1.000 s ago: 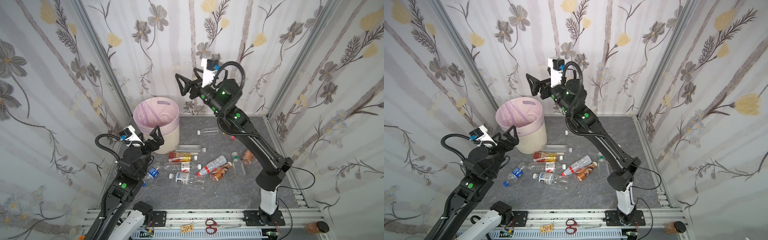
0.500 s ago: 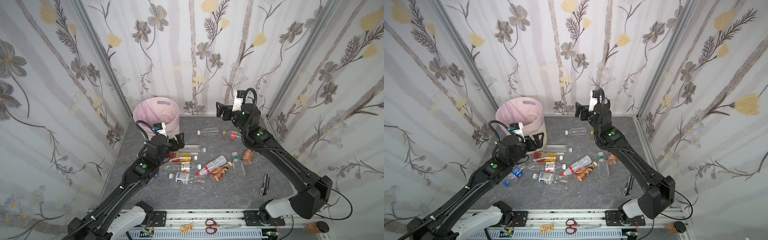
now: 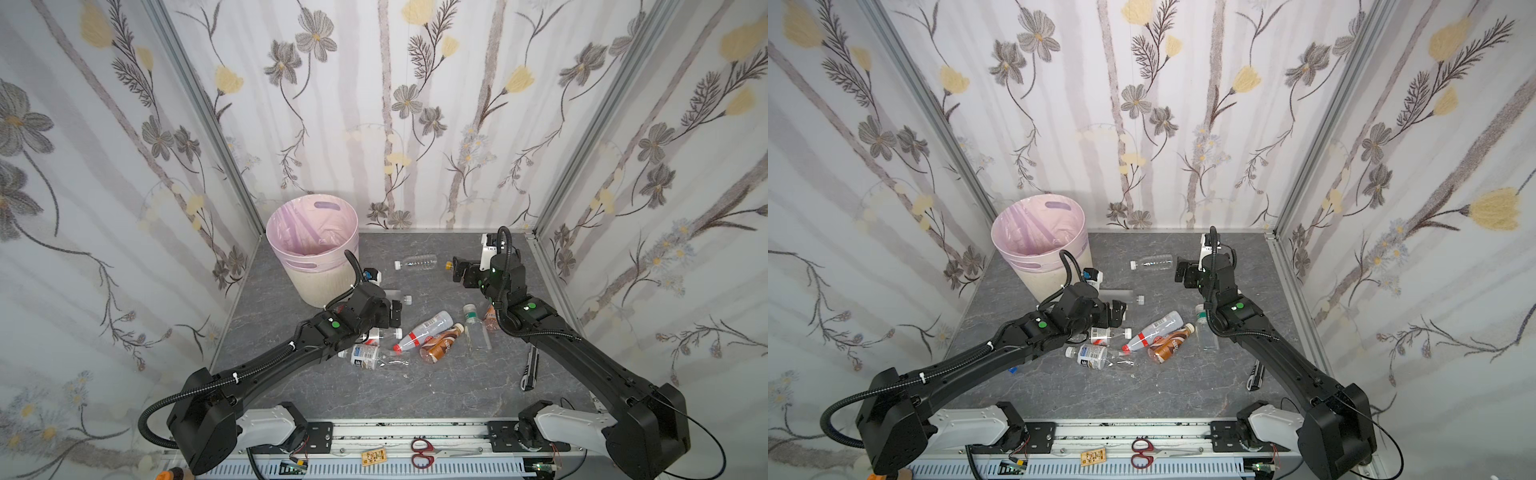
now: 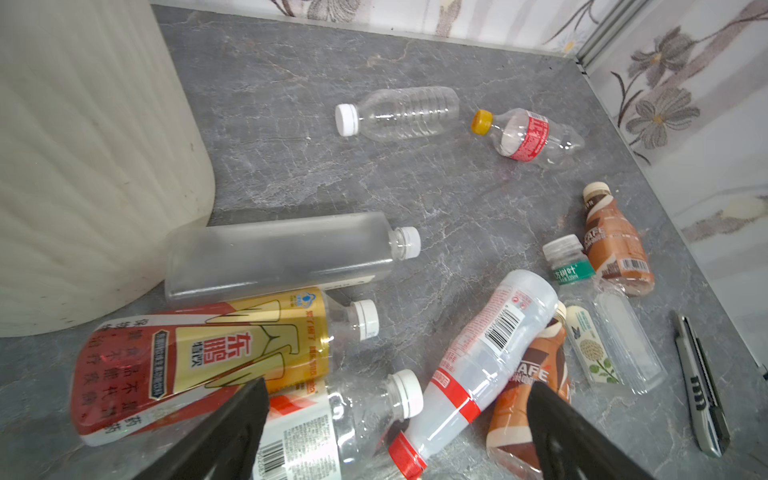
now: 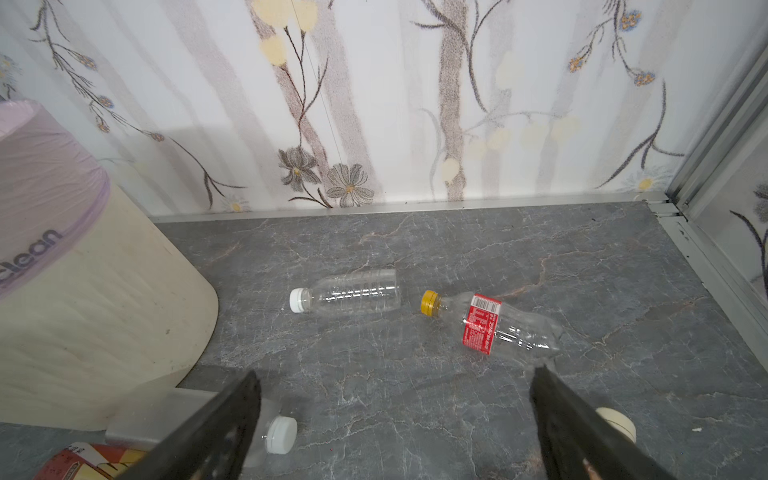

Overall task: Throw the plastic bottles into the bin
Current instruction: 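Lower both grippers toward the bottle cluster in front of the bin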

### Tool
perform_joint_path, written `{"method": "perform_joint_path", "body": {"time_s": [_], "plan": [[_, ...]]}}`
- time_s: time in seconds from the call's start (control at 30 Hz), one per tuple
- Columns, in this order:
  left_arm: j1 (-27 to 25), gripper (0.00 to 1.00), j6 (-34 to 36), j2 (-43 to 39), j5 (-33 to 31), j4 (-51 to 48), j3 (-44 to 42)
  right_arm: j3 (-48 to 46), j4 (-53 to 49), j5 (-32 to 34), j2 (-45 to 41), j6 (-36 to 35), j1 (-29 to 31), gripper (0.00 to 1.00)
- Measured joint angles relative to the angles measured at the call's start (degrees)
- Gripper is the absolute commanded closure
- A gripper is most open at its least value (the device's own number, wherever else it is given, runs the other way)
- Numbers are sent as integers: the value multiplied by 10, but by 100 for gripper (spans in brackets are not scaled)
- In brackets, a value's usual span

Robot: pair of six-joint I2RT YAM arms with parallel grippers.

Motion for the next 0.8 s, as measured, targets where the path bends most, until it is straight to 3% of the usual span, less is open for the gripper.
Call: {"method": "perform_joint_path", "body": {"time_s": [0.43,0.8], "plan": [[-51,0,18,20,24,-54,-10,-70,-12,10,-38,5,-15,0],[-52,0,-6,-6,34,-86,-55,-77,-24,-34,50,30,20,0]]}}
